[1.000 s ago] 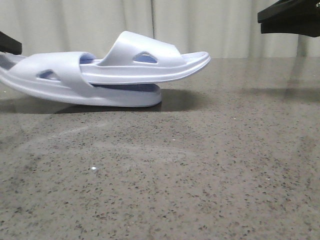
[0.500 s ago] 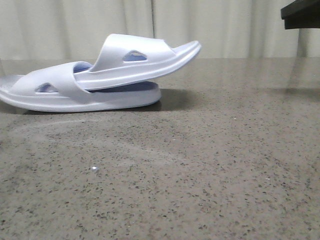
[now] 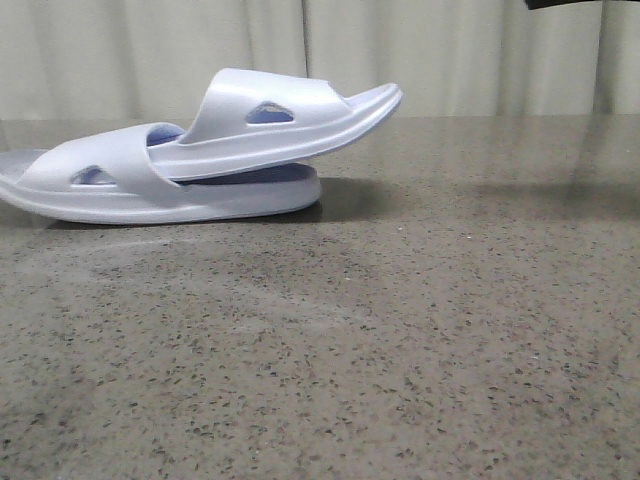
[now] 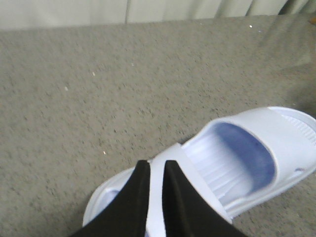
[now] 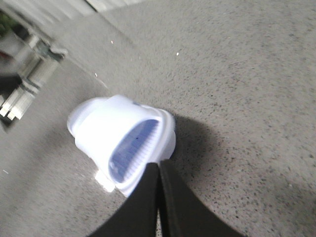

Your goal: Insert blue slippers together front up

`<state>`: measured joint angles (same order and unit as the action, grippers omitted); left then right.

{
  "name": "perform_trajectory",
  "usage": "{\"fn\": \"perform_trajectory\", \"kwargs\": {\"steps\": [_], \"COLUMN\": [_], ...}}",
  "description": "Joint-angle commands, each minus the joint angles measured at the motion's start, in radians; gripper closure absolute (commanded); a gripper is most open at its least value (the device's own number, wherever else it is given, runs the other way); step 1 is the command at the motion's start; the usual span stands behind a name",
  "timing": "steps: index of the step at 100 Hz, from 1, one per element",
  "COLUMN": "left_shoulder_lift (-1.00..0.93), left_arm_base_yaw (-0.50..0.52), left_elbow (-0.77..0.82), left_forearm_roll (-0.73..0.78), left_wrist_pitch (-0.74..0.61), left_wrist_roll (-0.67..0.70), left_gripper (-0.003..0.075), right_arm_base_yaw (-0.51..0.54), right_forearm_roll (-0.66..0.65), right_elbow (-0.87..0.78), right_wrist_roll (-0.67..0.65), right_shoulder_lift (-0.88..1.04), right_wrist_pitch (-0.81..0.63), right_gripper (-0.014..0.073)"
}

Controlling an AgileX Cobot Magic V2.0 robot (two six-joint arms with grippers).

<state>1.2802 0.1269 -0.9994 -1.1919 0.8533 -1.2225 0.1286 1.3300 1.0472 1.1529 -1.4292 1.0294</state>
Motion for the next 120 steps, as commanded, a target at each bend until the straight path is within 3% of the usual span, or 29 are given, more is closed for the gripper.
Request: {"fn": "perform_trajectory", "kwargs": {"steps": [1,9,25,52,74,98,120], "left_shoulder_lift": [-0.105,-0.157,-0.247,-0.363,-0.524,-0.674,-0.728], "left_arm_base_yaw": [-0.097,-0.174,-0.268,-0.268,-0.268,-0.268,-0.268], "left_elbow": [-0.015,0.009,0.077,0.277,0.459,0.616,0.668], "left_forearm_roll": [-0.017,0.005,0.091,0.000,-0.306,-0.378,-0.387], "left_wrist_pitch": [-0.197,-0.336,-0.491,-0.568,-0.607,-0.607,-0.607], "left_wrist_roll": [0.020,0.022,0.024,-0.016,-0.271,-0.281,-0.281], "left_gripper": [0.0705,0.0705,0.0705,0.0704,0.0705,0.0705,0.0705], "right_arm_base_yaw": [-0.098,-0.194,-0.311,-0.335,-0.335,-0.335,-0.335], "right_forearm_roll": [-0.016,-0.049,-0.051,-0.051,-0.051,-0.007,0.003], "right_elbow": [0.019,0.001,-0.108,-0.385,-0.616,-0.774,-0.817], "right_wrist_roll": [-0.004,-0.014,-0.014,-0.014,-0.014,-0.014,-0.014], "right_shoulder_lift": [0.087,0.136,0.241,0.466,0.666,0.883,0.934], "right_wrist_pitch": [-0.127,-0.265,-0.544,-0.817,-0.881,-0.863,-0.843], "right_gripper": [0.0671,0.0671,0.0671,0.0671,0.0671,0.0672,0.0672]}}
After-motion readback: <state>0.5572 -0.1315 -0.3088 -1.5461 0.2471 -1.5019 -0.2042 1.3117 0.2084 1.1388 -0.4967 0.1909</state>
